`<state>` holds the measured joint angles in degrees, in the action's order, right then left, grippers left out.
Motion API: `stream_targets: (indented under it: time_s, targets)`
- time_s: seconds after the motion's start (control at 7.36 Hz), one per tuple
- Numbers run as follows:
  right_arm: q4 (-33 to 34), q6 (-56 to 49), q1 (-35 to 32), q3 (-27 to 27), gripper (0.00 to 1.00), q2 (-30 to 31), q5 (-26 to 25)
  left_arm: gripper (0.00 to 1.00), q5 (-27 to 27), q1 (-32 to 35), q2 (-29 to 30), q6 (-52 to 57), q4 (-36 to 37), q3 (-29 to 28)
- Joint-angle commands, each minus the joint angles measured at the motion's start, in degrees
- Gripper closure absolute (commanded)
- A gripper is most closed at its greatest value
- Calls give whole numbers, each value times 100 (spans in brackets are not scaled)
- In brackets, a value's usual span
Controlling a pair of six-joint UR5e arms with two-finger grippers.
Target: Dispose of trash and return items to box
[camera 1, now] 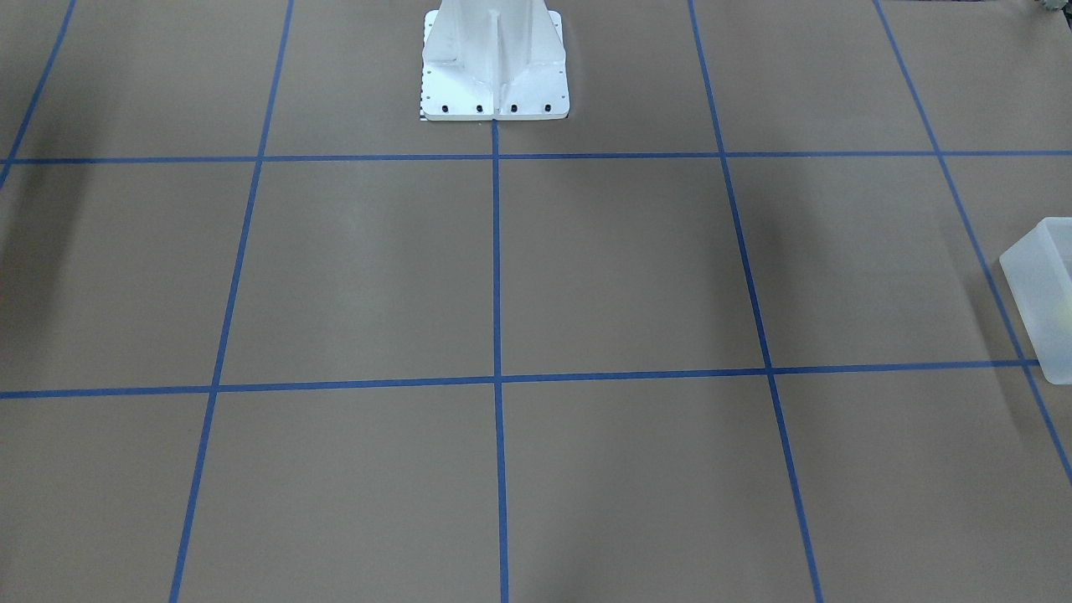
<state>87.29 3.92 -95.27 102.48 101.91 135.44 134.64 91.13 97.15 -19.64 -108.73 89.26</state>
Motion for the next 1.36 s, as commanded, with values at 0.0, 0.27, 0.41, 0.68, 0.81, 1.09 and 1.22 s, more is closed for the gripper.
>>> stream_targets:
  time_s: [0.0, 0.27, 0.41, 0.68, 0.81, 1.09, 1.22]
  targets:
    - [33, -207, -53, -88, 0, 13, 26, 1, -210, -43, -502, 369, 1, 4]
    - [121, -207, -44, -79, 0, 22, -18, 1, -210, -43, -785, 1101, 10, -31]
    - [574, -207, -27, -62, 0, -56, -27, 1, -210, -60, -925, 1102, 10, -92]
    - [869, -207, -27, 9, 0, -49, -18, 1, -228, -69, -892, 1111, -60, -128]
    - [869, -207, -27, -26, 0, -48, -9, 1, -236, -60, -874, 1111, -25, -84]
    - [869, -207, -27, -35, 0, -48, -9, 1, -245, -86, -874, 1102, 315, 327]
    - [869, -207, -27, -27, 0, -48, -9, 1, -358, -121, -891, 1102, 735, 625]
